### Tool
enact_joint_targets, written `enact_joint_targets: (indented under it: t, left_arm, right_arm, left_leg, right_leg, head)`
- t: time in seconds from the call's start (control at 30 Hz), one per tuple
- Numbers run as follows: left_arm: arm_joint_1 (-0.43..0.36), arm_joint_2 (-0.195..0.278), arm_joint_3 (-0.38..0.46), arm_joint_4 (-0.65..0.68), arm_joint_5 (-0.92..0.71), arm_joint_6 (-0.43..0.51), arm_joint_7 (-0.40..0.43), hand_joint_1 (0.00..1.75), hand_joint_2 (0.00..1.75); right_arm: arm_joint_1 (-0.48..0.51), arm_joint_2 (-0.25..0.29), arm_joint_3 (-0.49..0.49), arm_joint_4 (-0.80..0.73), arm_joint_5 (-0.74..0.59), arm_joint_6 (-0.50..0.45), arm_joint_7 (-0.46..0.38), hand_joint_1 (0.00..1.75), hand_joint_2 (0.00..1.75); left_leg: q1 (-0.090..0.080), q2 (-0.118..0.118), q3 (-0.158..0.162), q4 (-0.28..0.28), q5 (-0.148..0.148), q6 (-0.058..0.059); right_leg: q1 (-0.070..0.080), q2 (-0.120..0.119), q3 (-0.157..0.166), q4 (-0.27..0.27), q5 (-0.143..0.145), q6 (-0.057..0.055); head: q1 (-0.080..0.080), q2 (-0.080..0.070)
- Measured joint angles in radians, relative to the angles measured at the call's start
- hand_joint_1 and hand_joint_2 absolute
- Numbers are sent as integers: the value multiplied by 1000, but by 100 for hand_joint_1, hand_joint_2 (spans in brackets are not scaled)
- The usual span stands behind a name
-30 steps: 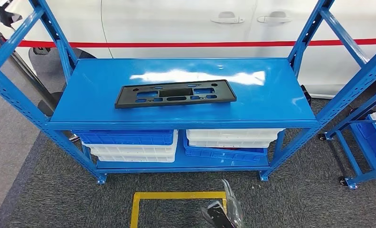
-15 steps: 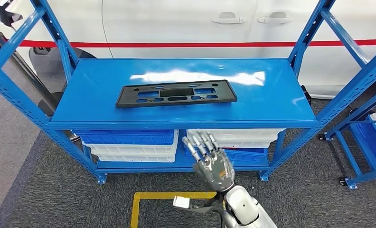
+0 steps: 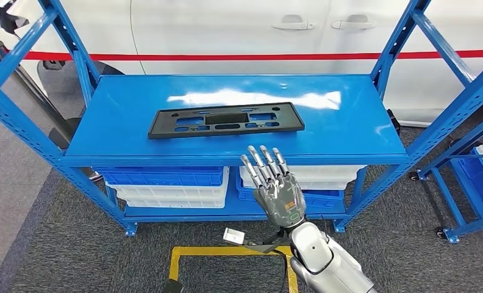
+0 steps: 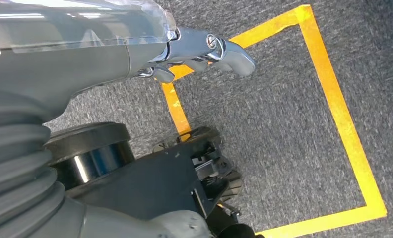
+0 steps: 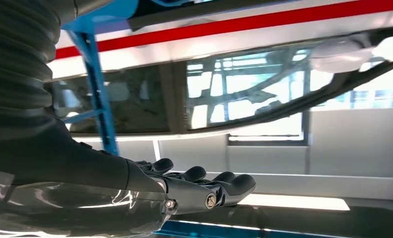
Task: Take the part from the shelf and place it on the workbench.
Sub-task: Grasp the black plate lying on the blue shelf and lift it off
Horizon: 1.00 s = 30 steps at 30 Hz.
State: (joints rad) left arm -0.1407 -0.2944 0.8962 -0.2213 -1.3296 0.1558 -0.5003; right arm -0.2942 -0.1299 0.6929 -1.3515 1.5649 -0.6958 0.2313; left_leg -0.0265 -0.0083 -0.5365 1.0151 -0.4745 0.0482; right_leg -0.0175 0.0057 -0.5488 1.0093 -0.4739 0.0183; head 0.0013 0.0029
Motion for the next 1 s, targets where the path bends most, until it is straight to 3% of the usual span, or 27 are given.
enact_joint_targets:
  t: [0.13,0.4,0.93,1.0]
  left_arm:
    - [-2,-3,-10,0,-1,-6,3,0,175]
    - [-2,-4,-21,0,16,-18,-2,0,175]
    - [-2,-3,-16,0,70,-44,-26,0,175]
    - [-2,-2,-14,0,72,-44,-29,0,87]
  right_arm:
    - [31,41,-56,15,-27,0,-134,0,175]
    - [64,103,-166,68,-65,0,-248,0,175]
    - [109,169,-243,107,-50,0,-310,0,175]
    - [113,172,-246,107,-49,0,-315,0,175]
  left_leg:
    - [0,0,0,0,0,0]
    - [0,0,-1,0,0,0]
    - [0,0,-1,0,0,0]
    - [-1,0,-2,2,0,1]
  right_leg:
    - [0,0,0,0,0,0]
    - [0,0,0,0,0,0]
    - [0,0,-1,0,0,0]
    - [-2,0,-1,-1,1,2]
  head:
    - [0,0]
    - [0,0]
    - [0,0]
    - [0,0]
